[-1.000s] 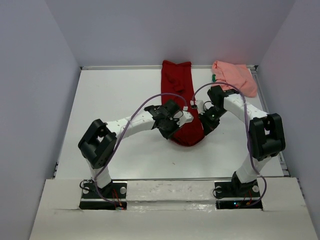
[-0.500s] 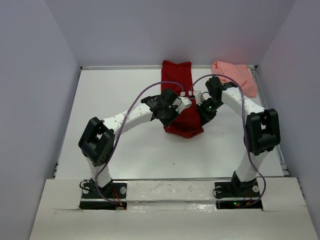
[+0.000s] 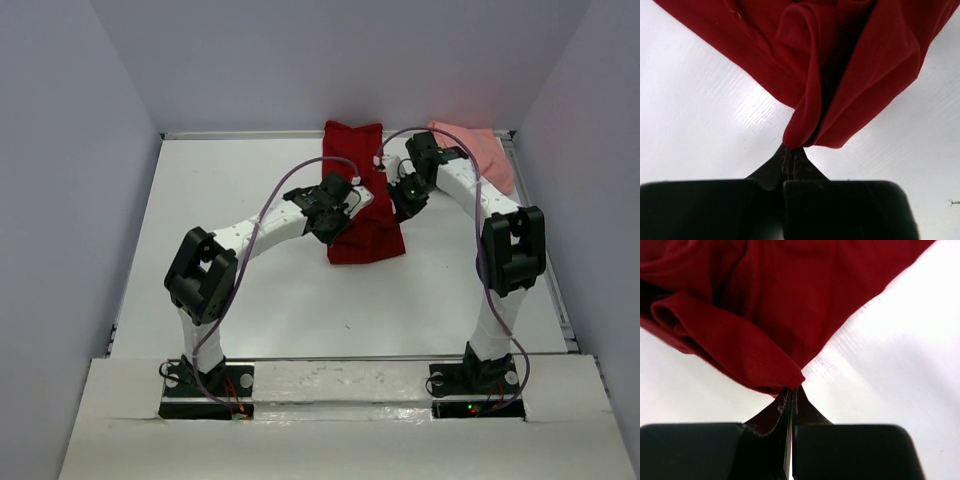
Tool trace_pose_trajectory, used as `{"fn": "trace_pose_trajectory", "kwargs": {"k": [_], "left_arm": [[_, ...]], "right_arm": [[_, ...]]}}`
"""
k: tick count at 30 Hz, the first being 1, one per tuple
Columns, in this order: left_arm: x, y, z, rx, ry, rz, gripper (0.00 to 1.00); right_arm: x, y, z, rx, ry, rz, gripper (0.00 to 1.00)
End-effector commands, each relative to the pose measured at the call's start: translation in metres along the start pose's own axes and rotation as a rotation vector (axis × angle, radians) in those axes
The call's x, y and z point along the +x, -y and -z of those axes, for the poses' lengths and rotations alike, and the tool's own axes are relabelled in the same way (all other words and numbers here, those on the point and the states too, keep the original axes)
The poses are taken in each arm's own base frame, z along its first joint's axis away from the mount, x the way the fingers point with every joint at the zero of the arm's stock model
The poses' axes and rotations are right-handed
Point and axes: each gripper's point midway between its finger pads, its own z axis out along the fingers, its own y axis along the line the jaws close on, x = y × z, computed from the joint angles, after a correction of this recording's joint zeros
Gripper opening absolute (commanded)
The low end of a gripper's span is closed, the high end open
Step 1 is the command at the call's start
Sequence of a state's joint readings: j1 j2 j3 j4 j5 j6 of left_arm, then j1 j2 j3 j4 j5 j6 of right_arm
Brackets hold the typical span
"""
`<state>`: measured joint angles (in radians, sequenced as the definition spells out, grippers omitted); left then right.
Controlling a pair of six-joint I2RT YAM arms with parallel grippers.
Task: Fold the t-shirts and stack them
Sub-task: Fold the folded rectangular tshirt in 1/3 of the way
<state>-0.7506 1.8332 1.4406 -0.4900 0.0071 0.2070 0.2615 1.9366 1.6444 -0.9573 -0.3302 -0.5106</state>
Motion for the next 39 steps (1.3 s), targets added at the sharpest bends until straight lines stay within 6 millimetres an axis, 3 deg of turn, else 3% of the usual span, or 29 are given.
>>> {"fn": "trace_pose_trajectory", "kwargs": {"k": [1,11,27,39], "left_arm": [[-0.026,-0.024,0.01,-0.108,0.061,0.033,0.0],[-0.047,-0.057,0.015,-0.18,0.111,0.065,0.0],[-0.059,-0.066,-0.004,-0.177,0.104,0.06,0.0],[-0.068,-0.089,-0.01,-0.248,0.116,0.102,0.0]], "right_arm": [[-0.03,0.024,0.01,0.095,0.069,0.005,0.0],[-0.045,0.041,0.005,0.122,0.092,-0.001,0.0],[-0.087,0.072,-0.007,0.166,0.145,0.017,0.0],[-0.1,0.09,-0.012,0.195,0.162,0.018,0.0]]}}
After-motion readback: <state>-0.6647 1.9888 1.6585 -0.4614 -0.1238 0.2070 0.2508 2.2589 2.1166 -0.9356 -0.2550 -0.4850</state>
